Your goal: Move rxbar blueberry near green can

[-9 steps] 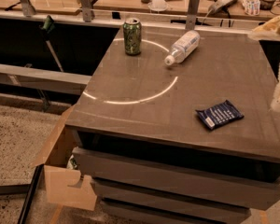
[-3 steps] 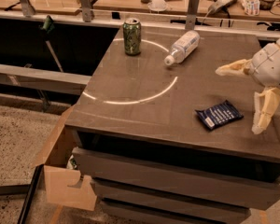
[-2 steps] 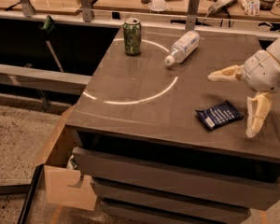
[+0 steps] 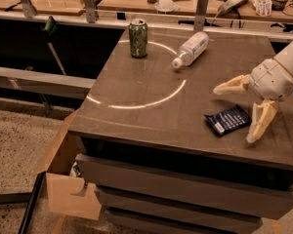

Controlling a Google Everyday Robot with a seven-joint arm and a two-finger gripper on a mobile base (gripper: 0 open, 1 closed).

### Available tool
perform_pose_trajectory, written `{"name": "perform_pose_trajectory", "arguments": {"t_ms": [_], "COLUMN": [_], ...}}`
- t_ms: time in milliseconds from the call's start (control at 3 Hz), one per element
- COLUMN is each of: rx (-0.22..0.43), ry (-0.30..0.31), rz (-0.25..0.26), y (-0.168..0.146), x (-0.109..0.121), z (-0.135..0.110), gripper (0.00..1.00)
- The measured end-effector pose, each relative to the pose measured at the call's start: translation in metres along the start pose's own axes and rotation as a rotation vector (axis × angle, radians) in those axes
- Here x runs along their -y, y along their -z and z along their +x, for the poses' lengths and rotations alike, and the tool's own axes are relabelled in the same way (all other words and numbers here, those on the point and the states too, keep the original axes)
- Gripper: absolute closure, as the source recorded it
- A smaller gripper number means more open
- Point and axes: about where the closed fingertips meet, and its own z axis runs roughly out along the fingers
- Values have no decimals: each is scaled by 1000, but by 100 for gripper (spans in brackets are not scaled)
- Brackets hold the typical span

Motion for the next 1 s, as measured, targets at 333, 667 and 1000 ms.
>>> {"name": "perform_pose_trajectory", "arguments": {"t_ms": [333,667,1000], "rx": [20,41,59], "ry": [-5,-41,-60], "rz": [-8,-7,12], "y": [-4,-5,-2], "x": [1,4,6], "z": [3,2,-1], "gripper": [40,72,94]}}
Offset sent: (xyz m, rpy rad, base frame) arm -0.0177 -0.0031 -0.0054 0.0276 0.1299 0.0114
